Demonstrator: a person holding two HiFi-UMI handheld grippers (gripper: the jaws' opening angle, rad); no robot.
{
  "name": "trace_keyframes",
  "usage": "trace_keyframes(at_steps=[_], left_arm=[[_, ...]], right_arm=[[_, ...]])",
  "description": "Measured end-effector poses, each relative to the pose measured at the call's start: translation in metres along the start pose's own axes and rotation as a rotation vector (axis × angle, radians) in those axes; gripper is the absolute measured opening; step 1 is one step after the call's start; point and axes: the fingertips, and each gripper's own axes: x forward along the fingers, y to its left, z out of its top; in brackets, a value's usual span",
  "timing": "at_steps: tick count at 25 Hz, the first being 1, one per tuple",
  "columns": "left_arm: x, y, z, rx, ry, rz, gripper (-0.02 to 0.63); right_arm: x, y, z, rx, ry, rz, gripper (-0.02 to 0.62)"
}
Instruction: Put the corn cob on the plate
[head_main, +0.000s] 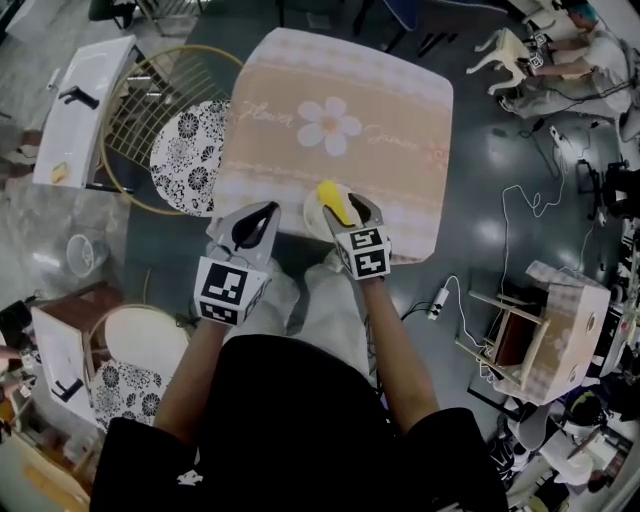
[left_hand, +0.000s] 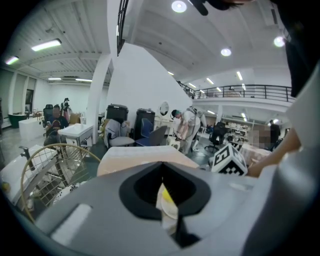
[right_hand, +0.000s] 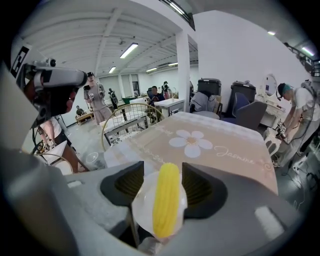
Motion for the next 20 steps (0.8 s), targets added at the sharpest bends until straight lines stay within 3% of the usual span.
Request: trace_keyframes(at_steps=[9, 16, 20], left_arm=[[0.006, -0.002, 0.008, -0.006, -0.018, 0.016, 0.005], [0.003, 0.003, 0.019, 0.018, -0.034, 0.059, 0.005], [0.002, -0.004, 0.029, 0.028, -0.057, 0.077, 0.005]], right_arm=[[-0.035, -0.007, 0.044, -0.025, -0.135, 0.012, 0.090], [-0.075, -0.011, 0.080, -0.042, -0.257, 0.014, 0.012], [-0.100, -0.013, 0.087, -0.042, -0.311, 0.011, 0.003]])
